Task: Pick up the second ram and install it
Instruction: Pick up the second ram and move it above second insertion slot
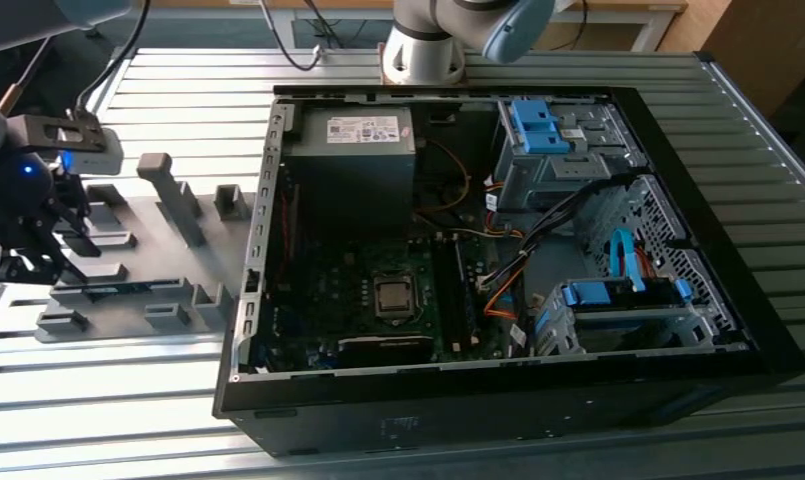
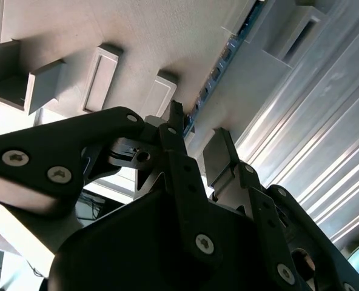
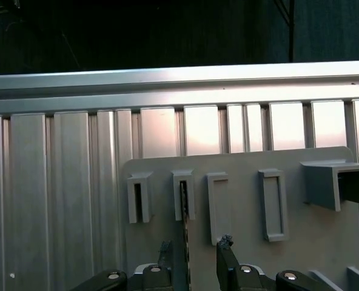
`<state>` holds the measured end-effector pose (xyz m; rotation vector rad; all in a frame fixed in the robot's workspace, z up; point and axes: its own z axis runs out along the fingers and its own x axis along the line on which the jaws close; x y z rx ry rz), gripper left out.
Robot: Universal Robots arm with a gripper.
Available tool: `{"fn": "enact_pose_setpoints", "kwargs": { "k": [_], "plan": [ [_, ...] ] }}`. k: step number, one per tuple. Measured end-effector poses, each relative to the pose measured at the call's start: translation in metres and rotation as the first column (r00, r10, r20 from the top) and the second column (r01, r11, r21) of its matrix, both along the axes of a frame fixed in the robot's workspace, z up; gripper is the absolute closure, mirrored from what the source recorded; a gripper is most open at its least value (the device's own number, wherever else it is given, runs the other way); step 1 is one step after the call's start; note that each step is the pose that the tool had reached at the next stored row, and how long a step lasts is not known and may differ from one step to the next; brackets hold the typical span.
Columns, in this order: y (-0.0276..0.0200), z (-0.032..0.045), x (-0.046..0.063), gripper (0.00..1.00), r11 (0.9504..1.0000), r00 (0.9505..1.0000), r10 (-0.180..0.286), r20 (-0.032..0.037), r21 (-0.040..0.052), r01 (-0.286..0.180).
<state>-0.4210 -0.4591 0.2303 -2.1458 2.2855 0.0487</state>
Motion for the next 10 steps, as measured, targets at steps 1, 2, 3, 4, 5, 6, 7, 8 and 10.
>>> {"fn": "enact_pose_setpoints", "kwargs": {
  "k": [1,2,3,4,5,6,7,8,10],
  "plan": [
    [0.0000,-0.0009,0.0000,0.59,1.0000,1.0000,0.000,0.0001,0.0000,0.000],
    [-0.0001,-0.0019,0.0000,0.59,1.0000,1.0000,0.000,0.0002,-0.0001,0.000],
    [-0.0002,-0.0030,0.0000,0.59,1.0000,1.0000,0.000,0.0004,0.0000,0.000],
    [-0.0004,-0.0039,0.0000,0.59,1.0000,1.0000,0.000,0.0004,-0.0001,0.000],
    [-0.0006,-0.0048,0.0000,0.59,1.0000,1.0000,0.000,0.0004,-0.0001,0.000],
    [-0.0008,-0.0057,0.0000,0.59,1.0000,1.0000,0.000,0.0006,-0.0001,0.000],
    [-0.0010,-0.0067,0.0000,0.59,1.0000,1.0000,0.000,0.0008,0.0000,0.000],
    [-0.0012,-0.0076,0.0000,0.59,1.0000,1.0000,0.000,0.0010,-0.0001,0.000],
    [-0.0020,-0.0090,0.0001,0.59,1.0000,1.0000,0.000,0.0013,-0.0001,0.000]
  ]
}}
